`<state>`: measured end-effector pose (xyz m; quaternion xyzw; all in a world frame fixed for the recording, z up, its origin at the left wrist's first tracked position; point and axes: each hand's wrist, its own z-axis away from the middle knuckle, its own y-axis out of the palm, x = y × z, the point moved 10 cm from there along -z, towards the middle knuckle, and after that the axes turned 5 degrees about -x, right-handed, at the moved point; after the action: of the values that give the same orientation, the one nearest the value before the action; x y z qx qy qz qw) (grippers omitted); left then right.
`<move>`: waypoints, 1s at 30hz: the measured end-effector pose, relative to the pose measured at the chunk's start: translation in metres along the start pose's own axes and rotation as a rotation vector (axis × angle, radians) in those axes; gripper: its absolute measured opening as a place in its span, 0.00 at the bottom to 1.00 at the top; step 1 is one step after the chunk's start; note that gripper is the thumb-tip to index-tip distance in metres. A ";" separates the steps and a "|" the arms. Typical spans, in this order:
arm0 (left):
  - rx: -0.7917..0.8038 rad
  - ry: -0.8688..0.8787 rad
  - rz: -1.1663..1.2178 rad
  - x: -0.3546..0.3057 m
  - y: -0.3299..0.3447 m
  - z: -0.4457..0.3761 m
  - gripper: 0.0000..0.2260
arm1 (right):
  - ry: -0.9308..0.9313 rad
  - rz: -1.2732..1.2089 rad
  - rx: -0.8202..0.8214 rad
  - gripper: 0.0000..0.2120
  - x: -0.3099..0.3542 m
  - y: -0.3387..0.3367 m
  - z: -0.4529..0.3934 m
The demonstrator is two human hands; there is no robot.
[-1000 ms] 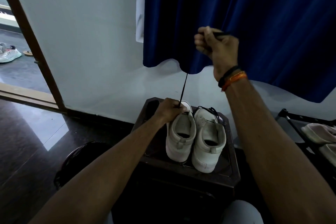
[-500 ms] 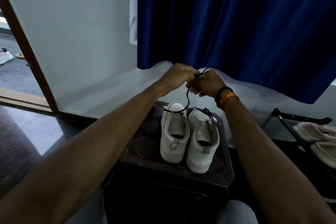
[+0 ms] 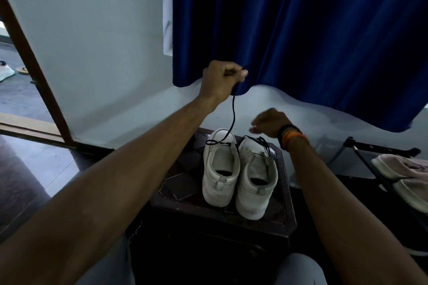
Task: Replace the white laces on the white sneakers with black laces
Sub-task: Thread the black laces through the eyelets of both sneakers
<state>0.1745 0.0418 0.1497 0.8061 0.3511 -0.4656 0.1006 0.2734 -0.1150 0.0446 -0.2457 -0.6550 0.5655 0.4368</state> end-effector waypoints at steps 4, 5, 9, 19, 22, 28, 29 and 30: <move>-0.025 -0.038 0.051 -0.009 -0.011 -0.012 0.06 | 0.117 0.060 0.069 0.17 -0.030 0.036 0.002; -0.030 -0.040 0.071 -0.013 -0.013 -0.013 0.06 | 0.137 0.004 0.060 0.16 -0.033 0.040 0.005; -0.053 -0.045 0.107 -0.031 -0.021 -0.023 0.05 | 0.156 -0.014 -0.004 0.18 -0.039 0.041 0.003; 0.227 -0.157 -0.011 0.000 0.008 -0.004 0.06 | 0.154 0.084 0.043 0.27 -0.040 0.033 0.004; 0.259 -0.181 -0.017 0.009 0.011 0.002 0.05 | 0.200 0.070 0.065 0.24 -0.054 0.052 0.007; 0.249 -0.153 -0.039 0.003 0.004 -0.002 0.06 | 0.245 -0.569 -0.224 0.14 -0.037 -0.004 0.016; 0.248 -0.141 -0.045 0.001 0.004 -0.003 0.06 | 0.224 -0.738 -0.285 0.11 -0.032 -0.018 0.017; 0.247 -0.132 -0.049 -0.002 0.004 -0.004 0.06 | 0.193 -0.875 -0.335 0.10 -0.024 -0.034 0.019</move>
<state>0.1793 0.0400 0.1533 0.7713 0.3031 -0.5595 0.0119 0.2752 -0.1523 0.0702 -0.0656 -0.7356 0.1897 0.6470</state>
